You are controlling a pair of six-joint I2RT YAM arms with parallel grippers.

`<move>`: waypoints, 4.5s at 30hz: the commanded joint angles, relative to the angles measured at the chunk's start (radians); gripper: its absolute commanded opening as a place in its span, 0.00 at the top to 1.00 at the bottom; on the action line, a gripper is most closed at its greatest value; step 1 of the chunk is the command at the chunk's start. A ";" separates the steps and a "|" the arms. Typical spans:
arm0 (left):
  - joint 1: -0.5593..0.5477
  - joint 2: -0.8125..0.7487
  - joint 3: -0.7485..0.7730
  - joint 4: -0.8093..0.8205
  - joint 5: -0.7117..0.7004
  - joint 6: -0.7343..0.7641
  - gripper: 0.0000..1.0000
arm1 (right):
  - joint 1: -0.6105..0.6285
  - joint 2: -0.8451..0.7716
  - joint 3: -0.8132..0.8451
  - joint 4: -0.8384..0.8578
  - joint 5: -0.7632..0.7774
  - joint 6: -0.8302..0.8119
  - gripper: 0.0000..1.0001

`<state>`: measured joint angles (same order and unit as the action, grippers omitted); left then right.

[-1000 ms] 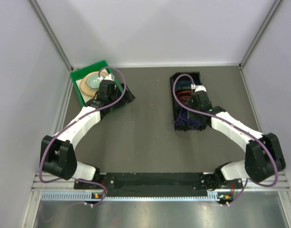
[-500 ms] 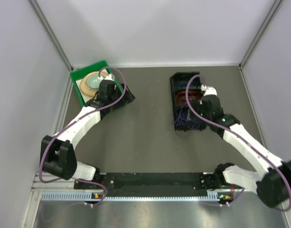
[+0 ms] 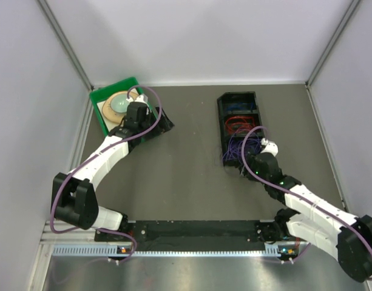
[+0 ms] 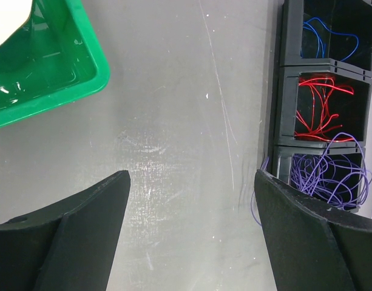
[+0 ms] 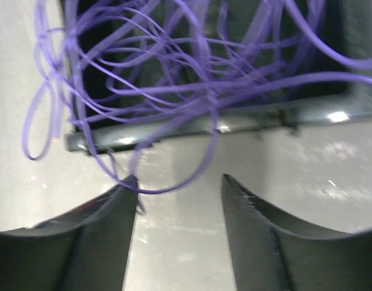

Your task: Untangle the cables

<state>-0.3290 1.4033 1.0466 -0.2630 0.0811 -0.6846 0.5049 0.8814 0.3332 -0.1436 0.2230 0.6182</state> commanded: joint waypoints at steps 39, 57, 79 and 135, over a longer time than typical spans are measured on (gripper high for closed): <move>0.004 -0.015 0.018 0.011 0.013 0.003 0.12 | -0.112 0.174 0.281 0.111 -0.106 -0.031 1.00; 0.002 0.006 0.032 0.019 0.028 -0.013 0.12 | 0.017 0.254 0.365 0.136 -0.254 0.037 1.00; 0.004 -0.006 0.027 0.016 0.034 -0.001 0.12 | -0.252 0.327 0.474 0.088 -0.218 -0.060 1.00; -0.001 0.011 0.026 0.038 0.054 -0.021 0.12 | -0.309 0.321 0.503 -0.125 -0.232 -0.235 0.41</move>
<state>-0.3290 1.4120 1.0473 -0.2623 0.1303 -0.7055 0.1879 1.2510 0.7918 -0.2123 -0.0196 0.3996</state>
